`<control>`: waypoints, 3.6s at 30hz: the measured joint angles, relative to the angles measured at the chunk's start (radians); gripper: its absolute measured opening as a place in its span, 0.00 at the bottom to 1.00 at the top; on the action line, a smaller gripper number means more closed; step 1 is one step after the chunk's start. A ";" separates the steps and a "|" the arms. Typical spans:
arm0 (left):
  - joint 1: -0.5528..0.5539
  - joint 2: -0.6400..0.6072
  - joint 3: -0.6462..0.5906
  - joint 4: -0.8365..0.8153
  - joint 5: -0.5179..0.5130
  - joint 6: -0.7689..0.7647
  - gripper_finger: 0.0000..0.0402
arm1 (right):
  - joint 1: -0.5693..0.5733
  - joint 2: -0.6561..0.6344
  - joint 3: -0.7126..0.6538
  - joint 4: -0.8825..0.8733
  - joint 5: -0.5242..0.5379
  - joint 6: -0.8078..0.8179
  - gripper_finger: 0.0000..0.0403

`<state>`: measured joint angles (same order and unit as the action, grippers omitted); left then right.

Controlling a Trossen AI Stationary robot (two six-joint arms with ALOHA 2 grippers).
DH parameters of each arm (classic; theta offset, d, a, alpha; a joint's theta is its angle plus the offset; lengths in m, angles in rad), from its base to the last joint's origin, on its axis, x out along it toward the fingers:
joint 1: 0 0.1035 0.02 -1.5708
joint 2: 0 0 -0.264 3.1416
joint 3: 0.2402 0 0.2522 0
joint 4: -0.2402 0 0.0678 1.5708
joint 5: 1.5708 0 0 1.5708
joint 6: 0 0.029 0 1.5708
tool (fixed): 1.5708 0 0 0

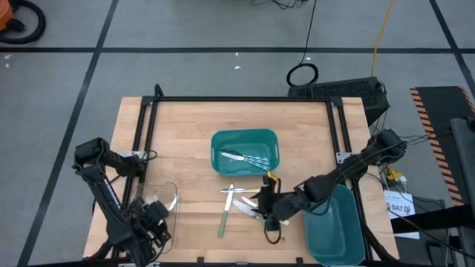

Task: Sort silverware by color (type)
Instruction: Put the top yellow knife into the transparent bin

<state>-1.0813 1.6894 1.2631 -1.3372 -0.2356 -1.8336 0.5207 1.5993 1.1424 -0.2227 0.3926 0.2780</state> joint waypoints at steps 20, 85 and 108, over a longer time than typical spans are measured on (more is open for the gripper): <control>0.013 -0.004 0.268 -0.105 -0.908 0.441 0.51 | -0.055 0.012 -0.174 -0.091 -0.011 0.192 0.45; 0.238 -0.004 0.050 0.673 -0.803 1.027 0.51 | 0.034 0.000 -0.273 0.034 0.080 0.263 0.18; 0.254 0.072 0.050 0.853 -0.767 1.136 0.51 | 0.135 -0.010 -0.271 0.218 0.444 0.133 0.18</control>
<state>-0.8274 1.7615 1.3136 -0.4846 -1.0023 -0.6980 0.6553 1.5898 0.8715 -0.0052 0.8366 0.4112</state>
